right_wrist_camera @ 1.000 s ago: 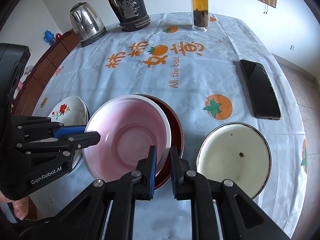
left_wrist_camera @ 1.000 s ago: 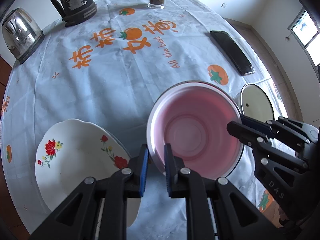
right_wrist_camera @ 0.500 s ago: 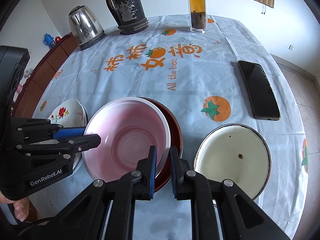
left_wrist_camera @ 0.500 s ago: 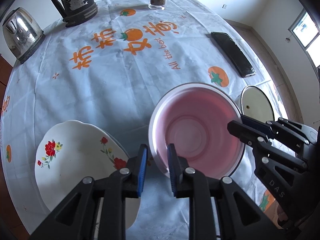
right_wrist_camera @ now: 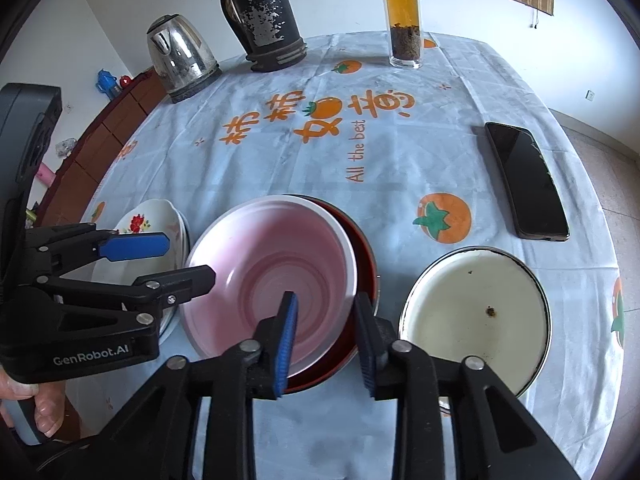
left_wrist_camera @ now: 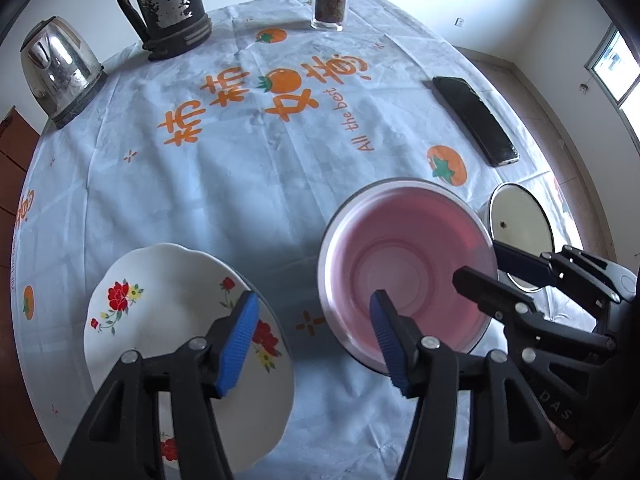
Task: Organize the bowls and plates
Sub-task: 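Open the left gripper and withdraw while the right gripper releases the pink bowl, then move both tools to the white enamel bowl rim from opposite sides, then close both grippers on opposite rims of the white enamel bowl, then lift the white enamel bowl with both grippers and carry it over the pink bowl, then lower the white enamel bowl into the pink bowl with both grippers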
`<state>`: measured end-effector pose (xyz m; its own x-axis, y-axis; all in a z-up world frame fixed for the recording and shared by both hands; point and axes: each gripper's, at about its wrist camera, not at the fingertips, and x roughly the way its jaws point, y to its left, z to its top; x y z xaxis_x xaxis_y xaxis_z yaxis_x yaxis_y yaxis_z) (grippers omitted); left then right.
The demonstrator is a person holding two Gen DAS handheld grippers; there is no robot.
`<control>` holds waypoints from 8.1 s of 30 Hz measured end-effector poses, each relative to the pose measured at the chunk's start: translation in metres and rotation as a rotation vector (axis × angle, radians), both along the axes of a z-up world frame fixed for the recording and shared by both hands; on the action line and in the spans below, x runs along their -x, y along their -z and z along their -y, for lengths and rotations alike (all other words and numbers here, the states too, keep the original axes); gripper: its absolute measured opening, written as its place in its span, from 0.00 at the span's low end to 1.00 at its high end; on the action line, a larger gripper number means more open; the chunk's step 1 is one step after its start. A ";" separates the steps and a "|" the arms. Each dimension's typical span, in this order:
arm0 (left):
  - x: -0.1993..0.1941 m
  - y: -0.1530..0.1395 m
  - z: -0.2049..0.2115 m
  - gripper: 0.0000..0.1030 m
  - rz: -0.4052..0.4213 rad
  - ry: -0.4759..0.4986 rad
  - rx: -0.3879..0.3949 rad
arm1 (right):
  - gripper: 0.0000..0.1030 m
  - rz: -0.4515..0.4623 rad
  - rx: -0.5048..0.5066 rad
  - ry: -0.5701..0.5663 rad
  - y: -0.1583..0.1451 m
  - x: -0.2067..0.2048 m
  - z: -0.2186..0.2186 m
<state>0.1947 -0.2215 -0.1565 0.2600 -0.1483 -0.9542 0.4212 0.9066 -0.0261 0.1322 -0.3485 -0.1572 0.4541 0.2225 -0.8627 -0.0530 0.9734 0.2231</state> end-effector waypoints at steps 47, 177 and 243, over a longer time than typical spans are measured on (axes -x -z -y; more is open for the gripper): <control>0.015 -0.024 0.130 0.33 0.009 0.277 0.058 | 0.22 -0.038 -0.004 0.321 0.022 0.056 0.121; 0.040 -0.043 0.008 0.10 -0.102 0.030 0.109 | 0.12 0.077 0.095 0.044 -0.052 0.021 0.002; 0.008 -0.001 -0.004 0.12 -0.278 -0.058 0.189 | 0.13 -0.031 0.180 -0.051 -0.020 -0.030 -0.016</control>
